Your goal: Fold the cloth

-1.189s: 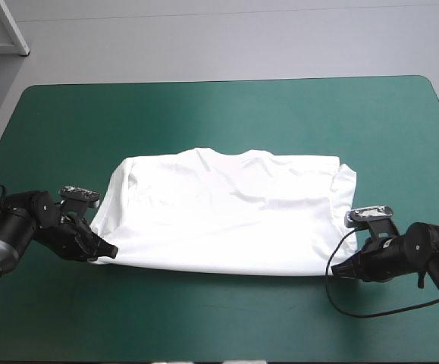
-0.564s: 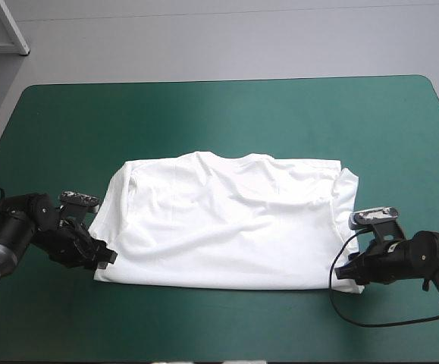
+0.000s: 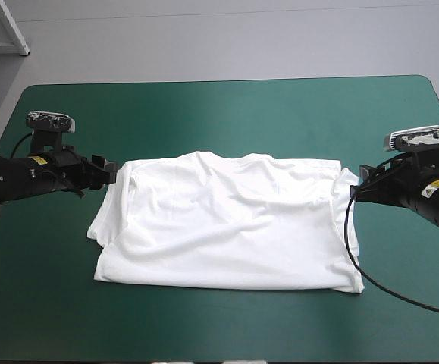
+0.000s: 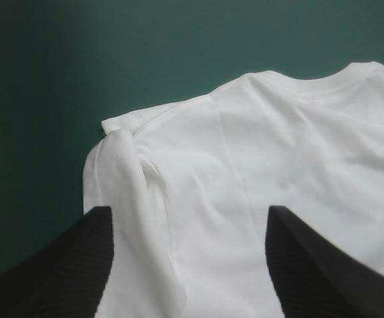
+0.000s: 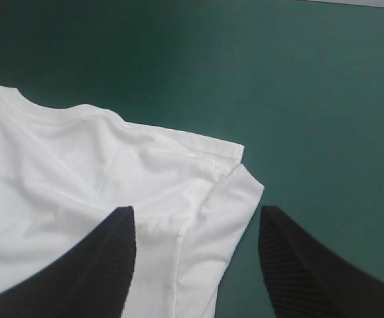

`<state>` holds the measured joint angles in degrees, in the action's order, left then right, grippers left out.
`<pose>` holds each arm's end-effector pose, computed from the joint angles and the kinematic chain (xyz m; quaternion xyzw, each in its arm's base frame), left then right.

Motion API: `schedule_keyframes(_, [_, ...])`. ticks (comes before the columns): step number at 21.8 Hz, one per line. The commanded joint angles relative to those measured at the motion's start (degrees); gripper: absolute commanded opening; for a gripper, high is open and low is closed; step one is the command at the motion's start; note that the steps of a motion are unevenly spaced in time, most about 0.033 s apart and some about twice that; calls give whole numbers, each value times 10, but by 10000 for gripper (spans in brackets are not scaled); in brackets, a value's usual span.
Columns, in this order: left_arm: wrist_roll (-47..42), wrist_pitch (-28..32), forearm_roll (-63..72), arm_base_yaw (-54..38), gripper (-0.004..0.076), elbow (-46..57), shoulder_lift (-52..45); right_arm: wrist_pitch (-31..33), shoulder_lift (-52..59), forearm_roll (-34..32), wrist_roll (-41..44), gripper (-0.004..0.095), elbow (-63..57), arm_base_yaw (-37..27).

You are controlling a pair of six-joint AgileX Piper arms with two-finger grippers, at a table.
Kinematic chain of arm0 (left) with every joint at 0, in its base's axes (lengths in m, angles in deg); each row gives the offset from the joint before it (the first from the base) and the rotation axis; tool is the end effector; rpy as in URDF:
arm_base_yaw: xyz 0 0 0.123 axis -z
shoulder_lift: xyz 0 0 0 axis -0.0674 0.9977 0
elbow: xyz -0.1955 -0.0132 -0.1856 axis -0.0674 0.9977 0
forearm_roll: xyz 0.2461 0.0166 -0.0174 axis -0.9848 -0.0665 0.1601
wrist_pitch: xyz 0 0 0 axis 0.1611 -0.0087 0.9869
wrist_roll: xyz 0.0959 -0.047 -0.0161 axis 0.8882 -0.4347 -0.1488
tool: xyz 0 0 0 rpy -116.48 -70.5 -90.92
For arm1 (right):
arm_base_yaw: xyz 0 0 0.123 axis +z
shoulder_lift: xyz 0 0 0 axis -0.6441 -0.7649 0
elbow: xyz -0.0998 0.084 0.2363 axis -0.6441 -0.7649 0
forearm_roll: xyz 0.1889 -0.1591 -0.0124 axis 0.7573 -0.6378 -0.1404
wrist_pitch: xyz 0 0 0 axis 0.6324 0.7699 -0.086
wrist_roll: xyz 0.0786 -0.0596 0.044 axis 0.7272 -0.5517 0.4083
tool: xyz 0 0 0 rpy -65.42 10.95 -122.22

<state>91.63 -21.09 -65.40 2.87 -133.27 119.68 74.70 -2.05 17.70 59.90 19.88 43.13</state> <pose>0.2542 -0.0289 0.3550 0.1121 0.9038 -0.1147 0.3967 0.2064 0.0270 0.3710 -0.0836 0.8687 0.0642 0.4841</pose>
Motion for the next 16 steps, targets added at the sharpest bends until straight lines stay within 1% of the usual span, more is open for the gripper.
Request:
schedule_keyframes(1, [6,2,16,1,483,-20,-7,-9,5,0,1,534,26,-4])
schedule_keyframes(2, [6,-22,3,1,483,-20,-7,16,5,-2,1,525,23,-4])
schedule_keyframes(3, [4,-61,-14,1,482,-16,-7,38,5,-2,1,488,17,-4])
schedule_keyframes(4, [0,-84,-25,1,482,-8,-7,52,6,-2,1,462,10,-4])
schedule_keyframes(6, [-29,-95,-56,1,482,25,-12,66,8,-2,1,423,-9,-4])
schedule_keyframes(7, [-42,-89,-66,1,482,40,-15,67,11,-2,1,416,-22,-4])
schedule_keyframes(8, [-72,-70,-86,1,482,97,-26,65,19,4,1,416,-49,-4])
schedule_keyframes(9, [-77,-59,-87,1,482,128,-26,65,20,11,2,416,-63,-4])
schedule_keyframes(10, [-86,-33,-83,1,482,183,-25,65,23,22,2,416,-87,-4])
schedule_keyframes(11, [-88,-18,-78,1,483,214,-25,66,23,28,2,416,-99,-4])
schedule_keyframes(12, [-93,16,-72,1,483,261,-25,67,24,39,-11,418,-121,-4])
schedule_keyframes(16, [-113,68,-72,1,483,326,-25,64,24,44,-22,418,-143,-4])
